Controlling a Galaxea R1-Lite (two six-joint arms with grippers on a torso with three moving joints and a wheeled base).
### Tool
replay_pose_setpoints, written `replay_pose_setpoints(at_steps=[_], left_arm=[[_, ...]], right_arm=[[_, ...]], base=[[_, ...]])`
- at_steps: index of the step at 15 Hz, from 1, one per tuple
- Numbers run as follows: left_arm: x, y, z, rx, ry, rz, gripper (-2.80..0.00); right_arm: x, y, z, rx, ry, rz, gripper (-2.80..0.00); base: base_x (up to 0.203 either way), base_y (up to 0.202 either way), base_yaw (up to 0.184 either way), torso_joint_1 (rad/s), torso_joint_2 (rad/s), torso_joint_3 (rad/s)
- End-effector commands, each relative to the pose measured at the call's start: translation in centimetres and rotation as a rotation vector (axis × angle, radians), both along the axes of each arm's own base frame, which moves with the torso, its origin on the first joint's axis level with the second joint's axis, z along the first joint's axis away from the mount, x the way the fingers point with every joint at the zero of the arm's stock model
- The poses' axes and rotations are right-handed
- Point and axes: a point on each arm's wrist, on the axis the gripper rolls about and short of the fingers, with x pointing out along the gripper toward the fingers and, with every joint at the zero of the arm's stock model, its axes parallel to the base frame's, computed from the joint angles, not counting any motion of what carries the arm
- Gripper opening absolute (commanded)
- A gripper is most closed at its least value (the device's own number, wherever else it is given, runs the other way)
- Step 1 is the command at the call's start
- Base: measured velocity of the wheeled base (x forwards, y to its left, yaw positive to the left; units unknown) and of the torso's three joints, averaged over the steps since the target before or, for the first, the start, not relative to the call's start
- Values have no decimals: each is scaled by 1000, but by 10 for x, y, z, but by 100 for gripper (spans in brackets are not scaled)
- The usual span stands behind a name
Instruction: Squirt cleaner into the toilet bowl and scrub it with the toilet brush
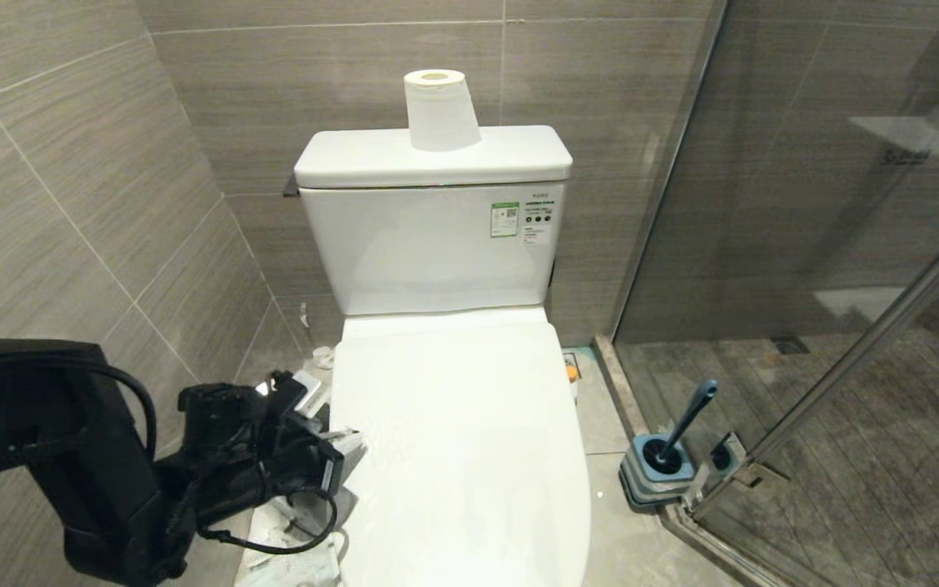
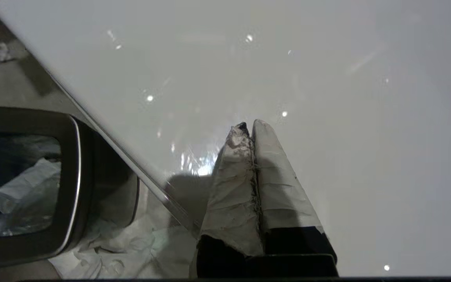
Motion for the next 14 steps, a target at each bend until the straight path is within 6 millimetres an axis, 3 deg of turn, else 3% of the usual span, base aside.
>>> replay_pose_setpoints(at_steps=[1, 4, 7, 9, 14], left_arm=[[-6, 2, 58, -51, -139, 15, -280], [-30, 9, 128, -73, -85, 60, -280], [-70, 20, 176, -44, -8, 140, -280], [-90, 29, 184, 31, 34, 269, -280], [-92, 37, 187, 198, -18, 483, -280]], right_arm=[[0, 0, 0, -1, 1, 1, -280], [0, 0, 0, -1, 1, 1, -280], [0, 0, 0, -1, 1, 1, -280], [0, 0, 0, -1, 1, 1, -280], [0, 0, 0, -1, 2, 1, -280]], base=[[0, 0, 0, 0, 0, 0], [0, 0, 0, 0, 0, 0], [0, 0, 0, 0, 0, 0], [0, 0, 0, 0, 0, 0], [0, 0, 0, 0, 0, 0]])
